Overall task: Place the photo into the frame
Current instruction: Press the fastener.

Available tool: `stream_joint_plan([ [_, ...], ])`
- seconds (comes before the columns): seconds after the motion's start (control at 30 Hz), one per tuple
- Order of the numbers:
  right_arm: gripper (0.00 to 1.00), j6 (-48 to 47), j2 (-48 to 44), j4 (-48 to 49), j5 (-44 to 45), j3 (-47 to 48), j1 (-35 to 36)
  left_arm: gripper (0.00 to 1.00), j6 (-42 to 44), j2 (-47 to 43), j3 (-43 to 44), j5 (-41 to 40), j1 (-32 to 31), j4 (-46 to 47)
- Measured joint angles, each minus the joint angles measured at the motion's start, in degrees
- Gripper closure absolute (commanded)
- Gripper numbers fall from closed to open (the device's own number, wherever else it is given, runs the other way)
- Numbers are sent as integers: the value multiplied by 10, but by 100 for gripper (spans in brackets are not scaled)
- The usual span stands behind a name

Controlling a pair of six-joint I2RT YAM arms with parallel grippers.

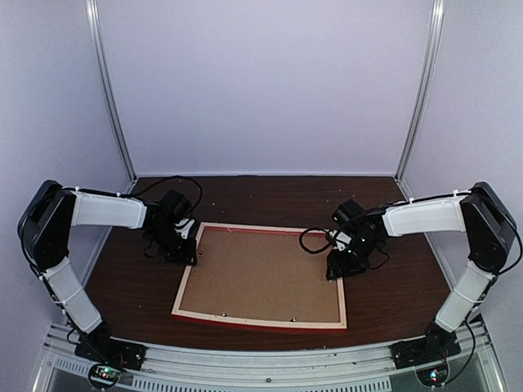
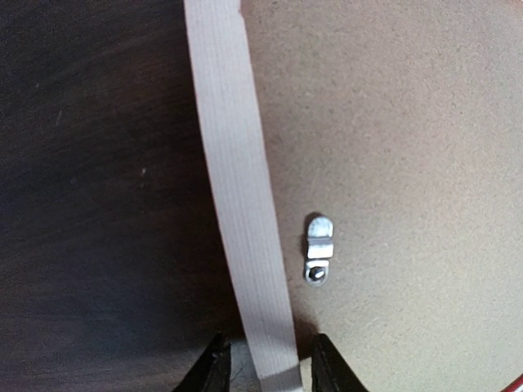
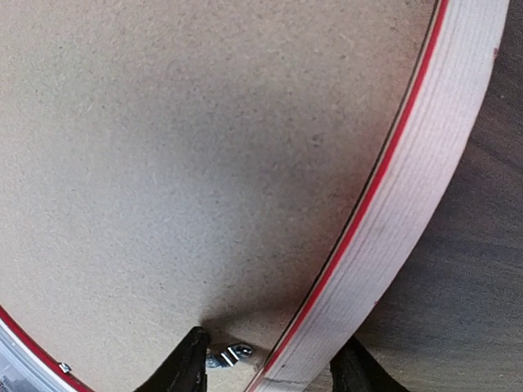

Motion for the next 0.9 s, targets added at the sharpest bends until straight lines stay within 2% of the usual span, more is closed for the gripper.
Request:
stream_joint_plan([
  [0.4,66,-59,16,-49,-13,28,-9,65,0,-1,0,-1,0,-1],
  [0.9,79,-61,27,-64,-28,41,-25,65,0,-1,0,0,0,-3],
])
